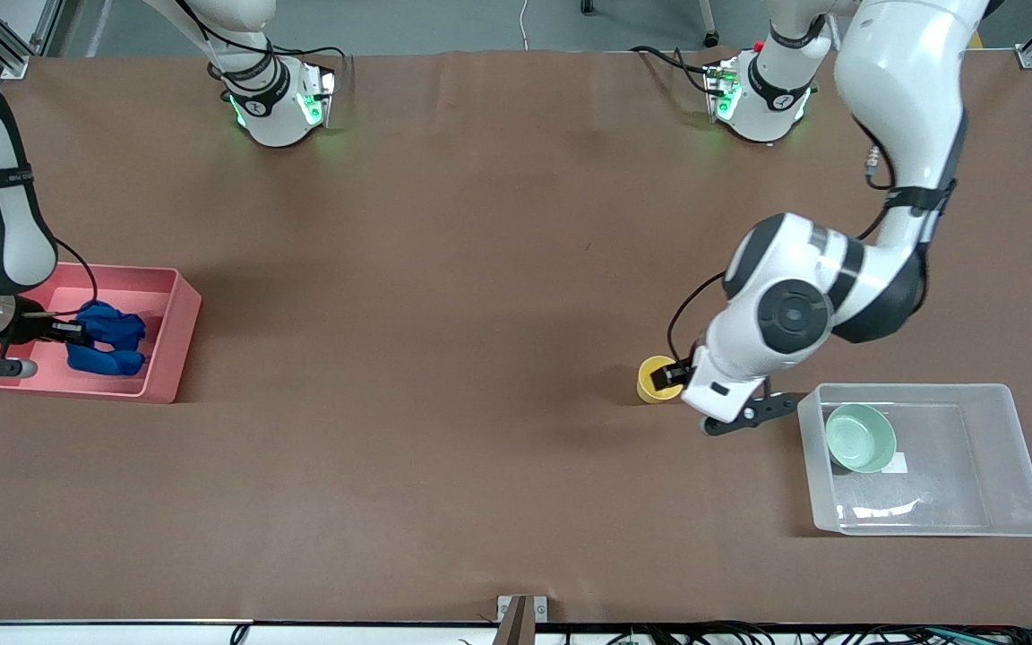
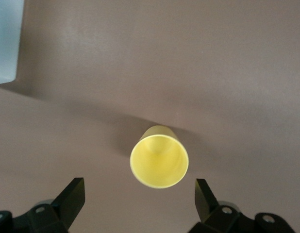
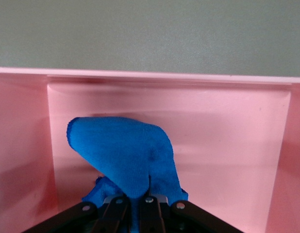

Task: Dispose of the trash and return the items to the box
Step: 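Drop the cloth into the pink bin while the left gripper reaches the cup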

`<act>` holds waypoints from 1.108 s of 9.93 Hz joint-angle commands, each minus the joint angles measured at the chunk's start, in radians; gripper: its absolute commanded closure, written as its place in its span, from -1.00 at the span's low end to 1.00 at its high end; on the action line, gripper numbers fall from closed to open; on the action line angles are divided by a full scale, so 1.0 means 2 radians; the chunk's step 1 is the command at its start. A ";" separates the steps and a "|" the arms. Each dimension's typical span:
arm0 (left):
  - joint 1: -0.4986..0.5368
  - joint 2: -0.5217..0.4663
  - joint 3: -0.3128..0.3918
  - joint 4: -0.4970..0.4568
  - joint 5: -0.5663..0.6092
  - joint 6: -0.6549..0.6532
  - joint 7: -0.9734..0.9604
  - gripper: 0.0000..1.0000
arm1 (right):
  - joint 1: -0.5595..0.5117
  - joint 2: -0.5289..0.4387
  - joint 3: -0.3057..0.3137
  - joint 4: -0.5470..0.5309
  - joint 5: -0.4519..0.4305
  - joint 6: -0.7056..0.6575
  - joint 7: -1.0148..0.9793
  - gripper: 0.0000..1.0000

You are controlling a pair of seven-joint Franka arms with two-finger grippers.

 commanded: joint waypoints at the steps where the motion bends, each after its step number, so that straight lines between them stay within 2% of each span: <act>1: -0.003 0.016 0.001 -0.017 0.025 0.032 -0.020 -1.00 | -0.008 0.008 0.007 -0.002 -0.003 0.012 -0.005 0.71; 3: -0.004 0.026 0.001 -0.035 0.027 0.052 -0.020 -0.98 | -0.008 0.008 0.007 0.001 -0.003 0.012 -0.003 -0.41; 4: 0.004 0.023 0.000 -0.054 0.045 0.057 -0.020 -0.97 | -0.008 0.007 0.007 0.004 -0.003 0.011 -0.002 -0.69; 7: 0.010 0.016 -0.001 -0.096 0.051 0.077 -0.024 -0.88 | -0.005 -0.006 0.007 0.032 -0.003 0.006 -0.003 -1.00; 8: 0.009 0.021 0.000 -0.102 0.050 0.101 -0.025 -0.83 | -0.003 -0.019 0.007 0.041 -0.003 0.006 -0.001 -1.00; 9: 0.010 0.025 0.000 -0.103 0.050 0.110 -0.025 -0.66 | -0.002 -0.035 0.008 0.044 -0.003 0.005 0.000 -1.00; 10: 0.009 0.029 0.000 -0.103 0.050 0.111 -0.026 -0.33 | 0.000 -0.053 0.010 0.044 -0.003 -0.002 0.000 -1.00; 11: 0.009 0.031 0.000 -0.102 0.050 0.112 -0.026 -0.09 | 0.002 -0.071 0.011 0.050 -0.002 -0.024 0.004 -1.00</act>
